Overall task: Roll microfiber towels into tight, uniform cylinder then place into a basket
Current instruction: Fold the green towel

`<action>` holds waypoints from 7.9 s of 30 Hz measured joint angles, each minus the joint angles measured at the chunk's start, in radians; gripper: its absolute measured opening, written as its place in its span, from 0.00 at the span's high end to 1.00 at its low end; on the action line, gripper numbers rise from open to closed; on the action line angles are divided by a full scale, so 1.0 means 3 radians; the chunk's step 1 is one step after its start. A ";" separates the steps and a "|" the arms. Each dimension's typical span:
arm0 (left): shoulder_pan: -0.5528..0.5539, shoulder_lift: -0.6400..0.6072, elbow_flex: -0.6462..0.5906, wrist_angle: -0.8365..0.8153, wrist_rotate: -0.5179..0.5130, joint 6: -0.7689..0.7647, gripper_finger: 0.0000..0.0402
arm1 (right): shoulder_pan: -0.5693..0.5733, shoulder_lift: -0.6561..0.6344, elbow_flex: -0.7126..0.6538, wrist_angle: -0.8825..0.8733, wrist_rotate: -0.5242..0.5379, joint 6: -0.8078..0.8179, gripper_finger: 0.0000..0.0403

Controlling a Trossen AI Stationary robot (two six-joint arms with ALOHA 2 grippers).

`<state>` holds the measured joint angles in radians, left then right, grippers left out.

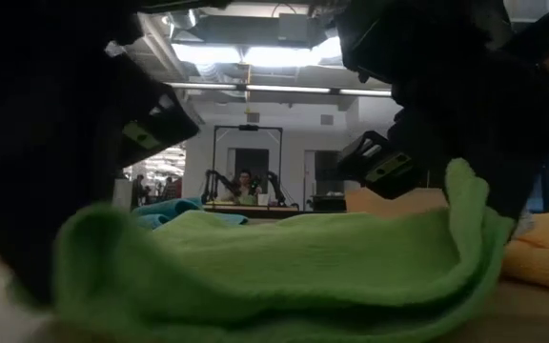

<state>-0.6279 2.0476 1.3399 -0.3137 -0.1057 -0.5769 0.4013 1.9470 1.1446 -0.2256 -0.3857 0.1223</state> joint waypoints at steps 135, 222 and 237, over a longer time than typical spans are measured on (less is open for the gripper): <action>0.0328 -0.0280 0.0015 -0.0716 -0.0447 -0.3302 0.90 | -0.0689 -0.0308 -0.0128 -0.0357 0.0078 -0.0079 0.75; 0.0019 0.0102 0.0019 0.0049 -0.1081 -0.0337 0.81 | -0.0213 -0.0282 -0.0496 0.0123 0.0936 -0.1736 0.71; 0.0021 0.0149 0.0022 -0.0312 -0.1221 -0.0398 0.81 | -0.0213 -0.0256 -0.0493 0.0175 0.0960 -0.1636 0.71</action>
<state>-0.6216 2.0922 1.3464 -0.4074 -0.4719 -0.6964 0.3374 1.8702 0.9966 -0.1730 -0.0977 -0.3684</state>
